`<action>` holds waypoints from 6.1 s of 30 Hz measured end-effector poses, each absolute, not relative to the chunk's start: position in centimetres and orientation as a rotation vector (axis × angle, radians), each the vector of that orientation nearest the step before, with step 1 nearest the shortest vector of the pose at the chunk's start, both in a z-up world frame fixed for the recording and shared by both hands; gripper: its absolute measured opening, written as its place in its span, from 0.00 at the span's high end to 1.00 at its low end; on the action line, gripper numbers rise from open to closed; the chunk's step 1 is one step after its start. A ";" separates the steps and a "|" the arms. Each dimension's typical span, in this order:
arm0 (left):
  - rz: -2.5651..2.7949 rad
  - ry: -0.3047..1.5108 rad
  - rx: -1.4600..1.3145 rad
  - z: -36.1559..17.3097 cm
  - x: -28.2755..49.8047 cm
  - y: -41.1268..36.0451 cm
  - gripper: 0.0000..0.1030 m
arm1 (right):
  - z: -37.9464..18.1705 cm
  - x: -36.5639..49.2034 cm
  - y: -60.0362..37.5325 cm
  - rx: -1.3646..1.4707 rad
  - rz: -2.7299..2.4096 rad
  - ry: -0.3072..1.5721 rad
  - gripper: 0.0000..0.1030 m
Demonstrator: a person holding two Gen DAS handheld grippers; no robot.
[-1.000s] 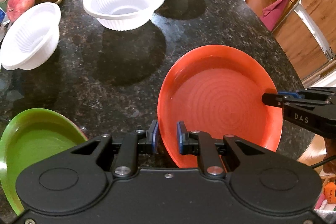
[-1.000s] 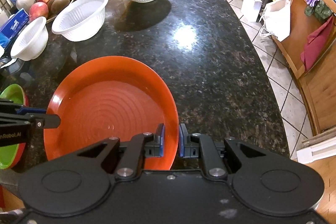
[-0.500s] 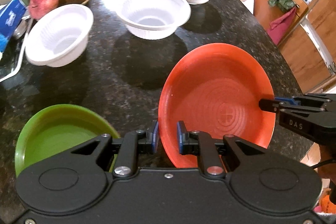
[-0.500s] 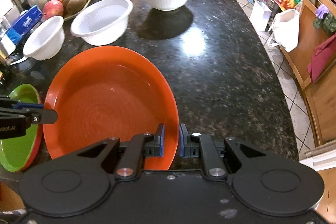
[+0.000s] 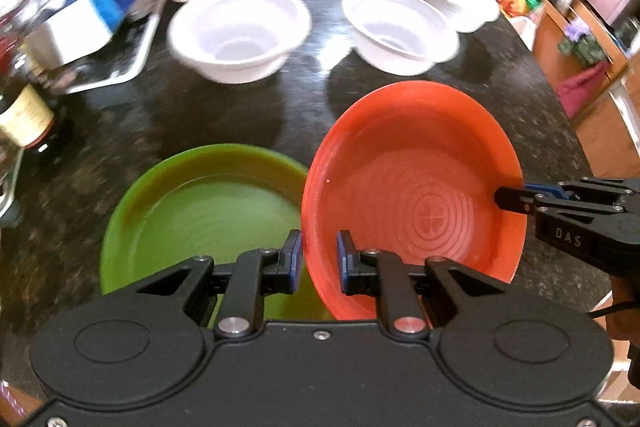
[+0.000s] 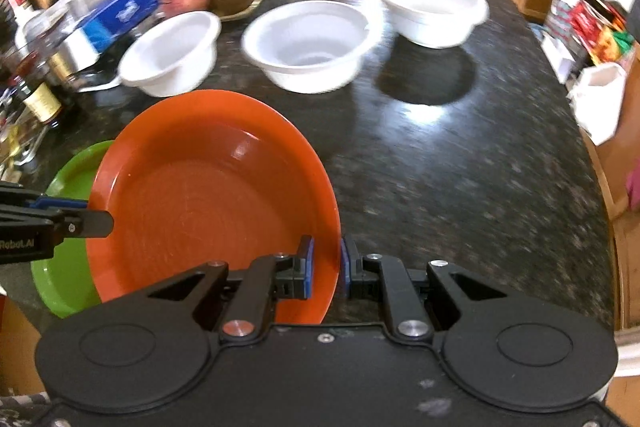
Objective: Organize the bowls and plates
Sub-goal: 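Lower the orange plate onto the green plate and open the left tool, then move the left tool over to the white ribbed bowls, then close the left tool on the rim of a white bowl, then lift the white bowl and carry it to the bowl beside the fruit tray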
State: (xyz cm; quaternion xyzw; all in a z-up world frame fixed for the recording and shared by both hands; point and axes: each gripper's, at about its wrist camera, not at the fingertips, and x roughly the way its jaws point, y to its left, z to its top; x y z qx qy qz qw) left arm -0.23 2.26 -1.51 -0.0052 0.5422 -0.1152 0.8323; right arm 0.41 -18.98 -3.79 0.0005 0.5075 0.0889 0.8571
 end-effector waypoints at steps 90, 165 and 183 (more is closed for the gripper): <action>-0.071 1.025 -0.049 0.5 -1.3 7.6 0.68 | -2.1 1.9 -11.7 -0.041 0.319 1.049 0.55; -0.215 1.104 -0.090 -2.8 15.8 -3.8 0.60 | -4.8 18.8 -21.6 0.053 0.238 0.986 0.73; -0.274 1.137 -0.039 -3.2 15.3 -5.4 0.64 | -4.5 16.9 -21.9 0.083 0.203 1.007 0.78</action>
